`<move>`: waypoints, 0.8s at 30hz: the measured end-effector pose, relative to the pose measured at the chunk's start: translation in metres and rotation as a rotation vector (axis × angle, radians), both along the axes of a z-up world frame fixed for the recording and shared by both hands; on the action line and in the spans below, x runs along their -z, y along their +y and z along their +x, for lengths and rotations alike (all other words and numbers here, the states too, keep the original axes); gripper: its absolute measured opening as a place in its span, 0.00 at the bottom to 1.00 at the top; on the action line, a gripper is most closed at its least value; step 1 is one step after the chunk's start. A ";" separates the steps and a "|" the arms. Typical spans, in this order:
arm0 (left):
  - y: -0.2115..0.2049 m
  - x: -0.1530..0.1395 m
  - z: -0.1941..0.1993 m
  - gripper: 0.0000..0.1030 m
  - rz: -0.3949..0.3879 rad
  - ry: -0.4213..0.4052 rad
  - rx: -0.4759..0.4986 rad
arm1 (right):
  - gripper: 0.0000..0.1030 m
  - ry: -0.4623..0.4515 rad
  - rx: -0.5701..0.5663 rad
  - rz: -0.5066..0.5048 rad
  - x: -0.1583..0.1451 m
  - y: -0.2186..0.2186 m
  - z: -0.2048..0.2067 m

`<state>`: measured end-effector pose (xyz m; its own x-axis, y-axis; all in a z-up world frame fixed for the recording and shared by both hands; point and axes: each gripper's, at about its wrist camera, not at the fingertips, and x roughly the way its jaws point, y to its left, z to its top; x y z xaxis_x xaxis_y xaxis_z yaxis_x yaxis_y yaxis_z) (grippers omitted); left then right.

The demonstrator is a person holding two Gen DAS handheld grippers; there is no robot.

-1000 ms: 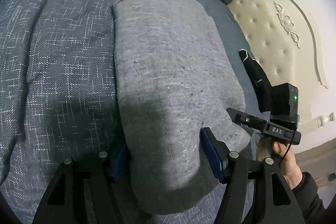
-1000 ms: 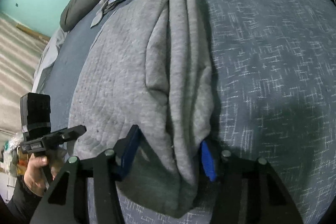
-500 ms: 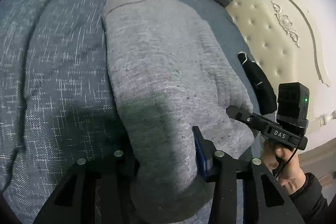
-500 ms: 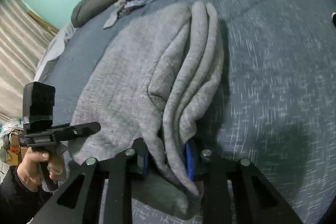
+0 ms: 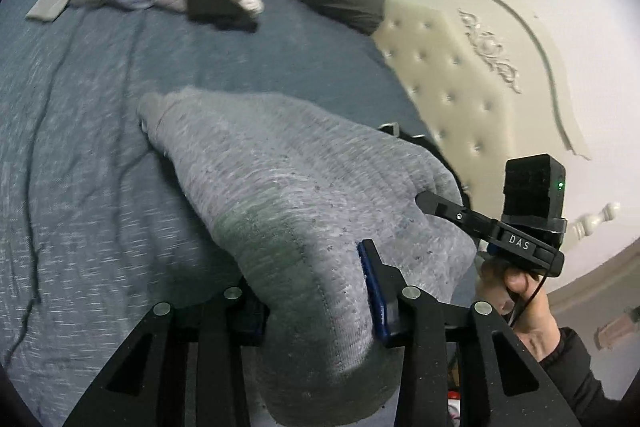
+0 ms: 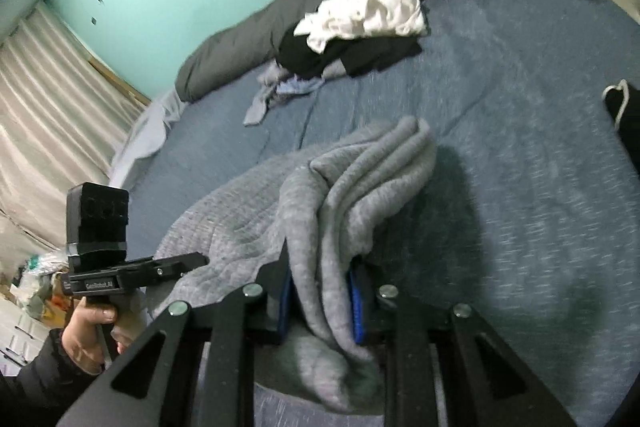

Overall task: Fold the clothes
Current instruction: 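Lift the sweatshirt end and fold it over toward the collar with both tools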

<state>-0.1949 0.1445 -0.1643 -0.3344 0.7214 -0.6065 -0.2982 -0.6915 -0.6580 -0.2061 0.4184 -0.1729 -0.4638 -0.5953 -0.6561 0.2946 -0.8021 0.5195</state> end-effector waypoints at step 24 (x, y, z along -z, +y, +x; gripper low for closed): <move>0.282 -0.140 -0.107 0.40 -0.002 0.305 0.170 | 0.21 0.267 0.200 0.090 -0.191 0.258 -0.051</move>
